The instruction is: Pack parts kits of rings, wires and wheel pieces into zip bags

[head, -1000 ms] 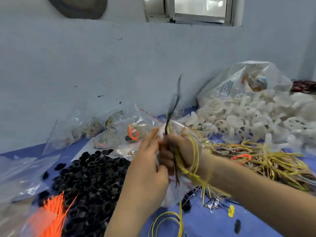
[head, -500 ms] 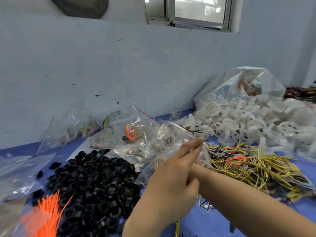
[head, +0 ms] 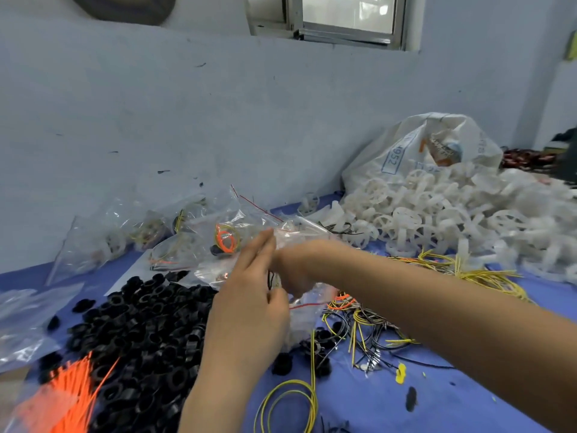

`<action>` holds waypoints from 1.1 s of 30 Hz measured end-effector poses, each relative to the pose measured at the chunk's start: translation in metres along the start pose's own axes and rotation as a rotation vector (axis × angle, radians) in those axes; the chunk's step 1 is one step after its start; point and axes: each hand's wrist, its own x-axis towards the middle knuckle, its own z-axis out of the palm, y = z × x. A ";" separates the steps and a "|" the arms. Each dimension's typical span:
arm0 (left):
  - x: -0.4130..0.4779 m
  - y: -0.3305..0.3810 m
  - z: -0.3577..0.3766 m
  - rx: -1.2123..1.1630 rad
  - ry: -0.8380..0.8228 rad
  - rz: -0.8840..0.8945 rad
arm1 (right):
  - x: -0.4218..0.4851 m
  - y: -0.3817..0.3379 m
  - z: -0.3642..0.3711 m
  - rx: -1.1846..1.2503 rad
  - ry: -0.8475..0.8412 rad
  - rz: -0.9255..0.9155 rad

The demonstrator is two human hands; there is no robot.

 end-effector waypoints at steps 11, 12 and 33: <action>0.002 -0.024 -0.020 -0.230 0.076 -0.260 | -0.057 0.190 0.046 1.053 0.685 0.437; 0.002 -0.028 -0.019 -0.238 0.035 -0.239 | -0.050 0.211 0.063 0.978 0.637 0.579; 0.006 -0.089 -0.021 -0.122 0.273 -0.328 | 0.091 0.318 0.158 0.450 0.313 0.792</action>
